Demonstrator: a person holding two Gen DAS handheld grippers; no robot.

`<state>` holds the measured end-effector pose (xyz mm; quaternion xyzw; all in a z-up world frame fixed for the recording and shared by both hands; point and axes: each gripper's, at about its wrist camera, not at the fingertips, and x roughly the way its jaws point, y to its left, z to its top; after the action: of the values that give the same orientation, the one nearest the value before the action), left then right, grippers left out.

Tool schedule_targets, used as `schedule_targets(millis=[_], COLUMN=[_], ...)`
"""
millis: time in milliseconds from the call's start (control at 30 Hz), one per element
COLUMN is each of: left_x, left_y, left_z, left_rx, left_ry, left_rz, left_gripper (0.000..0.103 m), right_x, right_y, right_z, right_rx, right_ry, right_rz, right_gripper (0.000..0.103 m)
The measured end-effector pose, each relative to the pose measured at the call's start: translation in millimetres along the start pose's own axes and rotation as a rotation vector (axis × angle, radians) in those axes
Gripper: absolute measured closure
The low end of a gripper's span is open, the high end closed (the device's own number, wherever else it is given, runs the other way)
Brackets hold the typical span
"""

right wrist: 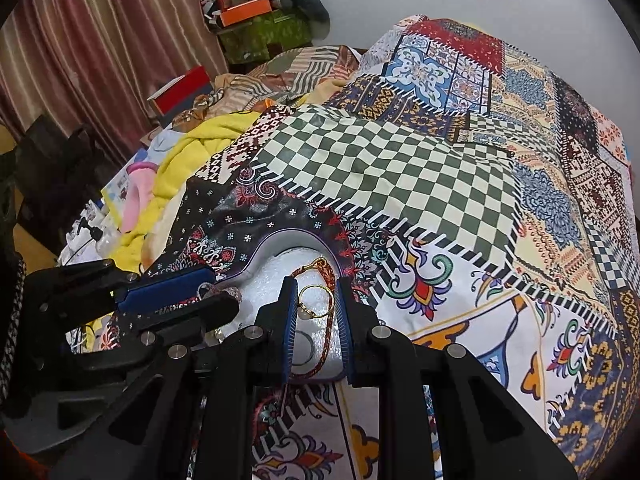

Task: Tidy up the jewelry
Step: 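Lower the ring into the purple tin and open the right tool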

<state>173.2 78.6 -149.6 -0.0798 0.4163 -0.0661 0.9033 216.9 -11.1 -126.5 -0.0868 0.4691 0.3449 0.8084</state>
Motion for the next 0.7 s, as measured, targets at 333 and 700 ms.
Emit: schedule_targets(millis=[333,700], left_x=[4.8,-4.7], left_y=[4.3,0.3], left_z=[0.0,0.8], left_rx=[-0.005,0.012], left_ry=[0.013,-0.001], left_rz=[-0.015,0.018], left_gripper=[0.083,0.083], right_x=[8.0,-5.3], right_y=[4.2,-1.4], right_z=[3.1,6.1], right_rx=[-0.018,0.02], right_ry=[0.014,0.003], right_rz=[0.008,0.01], right_gripper=[0.086,0.084])
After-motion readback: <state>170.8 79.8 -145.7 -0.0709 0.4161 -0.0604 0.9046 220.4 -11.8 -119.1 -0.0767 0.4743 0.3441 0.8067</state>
